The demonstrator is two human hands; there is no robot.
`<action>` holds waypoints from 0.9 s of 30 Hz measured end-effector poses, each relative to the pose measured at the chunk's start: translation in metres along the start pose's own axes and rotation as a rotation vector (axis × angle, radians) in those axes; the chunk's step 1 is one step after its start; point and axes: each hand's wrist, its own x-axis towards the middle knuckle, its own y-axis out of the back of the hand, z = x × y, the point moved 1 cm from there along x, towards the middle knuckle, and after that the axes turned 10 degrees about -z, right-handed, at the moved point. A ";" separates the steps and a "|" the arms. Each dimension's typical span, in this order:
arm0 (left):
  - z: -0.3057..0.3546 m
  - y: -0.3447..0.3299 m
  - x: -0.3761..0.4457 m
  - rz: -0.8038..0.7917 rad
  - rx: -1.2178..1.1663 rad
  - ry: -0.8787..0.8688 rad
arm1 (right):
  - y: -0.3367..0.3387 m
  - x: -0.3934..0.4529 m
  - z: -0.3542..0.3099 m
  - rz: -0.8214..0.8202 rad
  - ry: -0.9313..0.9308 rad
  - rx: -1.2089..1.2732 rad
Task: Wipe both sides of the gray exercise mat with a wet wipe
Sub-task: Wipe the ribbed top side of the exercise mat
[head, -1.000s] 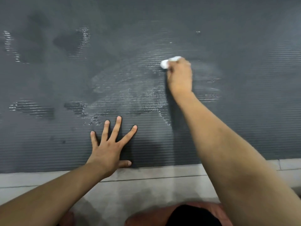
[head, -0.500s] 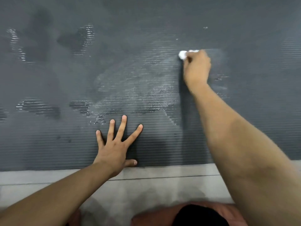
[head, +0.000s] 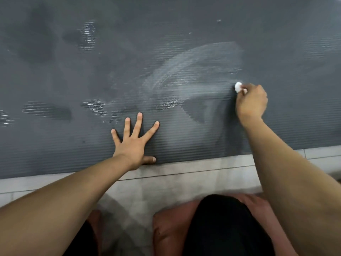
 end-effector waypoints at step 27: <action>-0.030 -0.007 -0.015 0.148 -0.015 -0.052 | -0.070 -0.205 -0.141 -0.407 0.539 0.031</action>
